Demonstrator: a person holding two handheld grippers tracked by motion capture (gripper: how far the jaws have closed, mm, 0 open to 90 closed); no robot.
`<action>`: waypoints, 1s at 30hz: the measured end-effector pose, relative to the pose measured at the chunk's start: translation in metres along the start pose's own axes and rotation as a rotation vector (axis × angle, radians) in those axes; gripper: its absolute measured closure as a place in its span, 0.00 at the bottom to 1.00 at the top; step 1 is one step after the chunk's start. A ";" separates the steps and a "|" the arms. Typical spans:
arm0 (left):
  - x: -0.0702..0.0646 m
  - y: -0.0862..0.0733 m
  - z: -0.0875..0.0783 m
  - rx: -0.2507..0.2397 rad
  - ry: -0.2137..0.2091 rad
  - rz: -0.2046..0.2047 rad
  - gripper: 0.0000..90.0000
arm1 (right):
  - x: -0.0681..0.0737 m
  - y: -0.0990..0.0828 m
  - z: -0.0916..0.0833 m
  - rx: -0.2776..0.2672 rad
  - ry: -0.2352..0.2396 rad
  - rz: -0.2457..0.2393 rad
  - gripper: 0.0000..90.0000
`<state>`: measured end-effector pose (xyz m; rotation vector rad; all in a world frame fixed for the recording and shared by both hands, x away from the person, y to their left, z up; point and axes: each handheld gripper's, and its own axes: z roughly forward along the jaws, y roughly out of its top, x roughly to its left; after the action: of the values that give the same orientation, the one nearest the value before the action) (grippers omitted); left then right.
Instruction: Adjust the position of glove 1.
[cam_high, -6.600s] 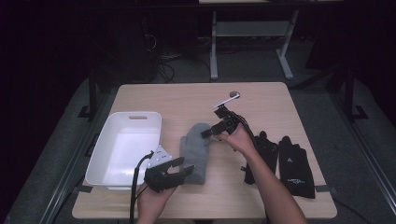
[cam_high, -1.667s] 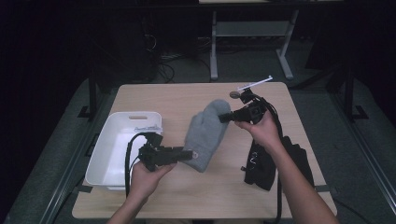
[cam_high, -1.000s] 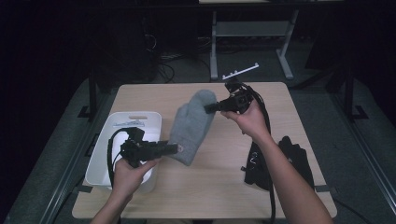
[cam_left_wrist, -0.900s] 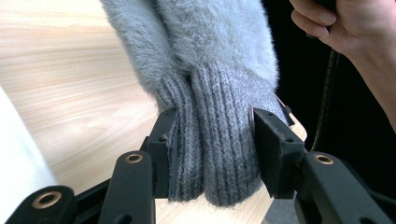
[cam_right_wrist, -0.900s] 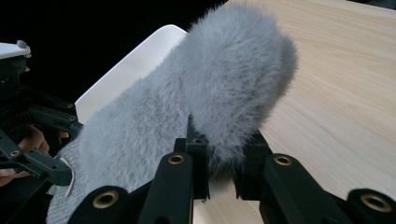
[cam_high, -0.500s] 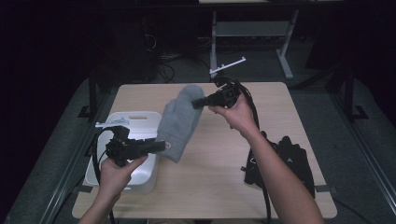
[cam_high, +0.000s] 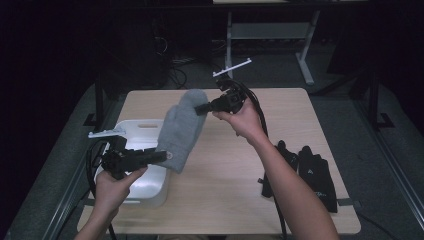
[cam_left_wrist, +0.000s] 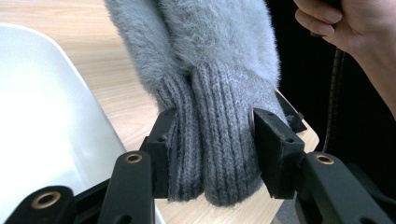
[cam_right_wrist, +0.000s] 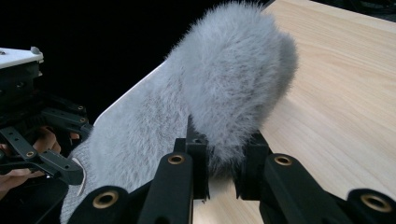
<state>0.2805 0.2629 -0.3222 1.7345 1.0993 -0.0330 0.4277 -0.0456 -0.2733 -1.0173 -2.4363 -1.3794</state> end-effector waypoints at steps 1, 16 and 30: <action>0.001 0.000 -0.001 0.001 0.002 0.003 0.60 | 0.001 0.001 0.002 -0.001 0.001 0.002 0.87; 0.016 -0.010 -0.017 -0.013 0.030 -0.025 0.60 | 0.007 0.012 0.029 0.016 0.033 0.003 0.87; 0.029 -0.019 -0.030 -0.024 0.051 -0.058 0.59 | 0.011 0.018 0.054 0.035 0.060 -0.001 0.87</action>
<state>0.2703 0.3049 -0.3368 1.6904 1.1822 -0.0120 0.4404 0.0098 -0.2861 -0.9531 -2.4091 -1.3425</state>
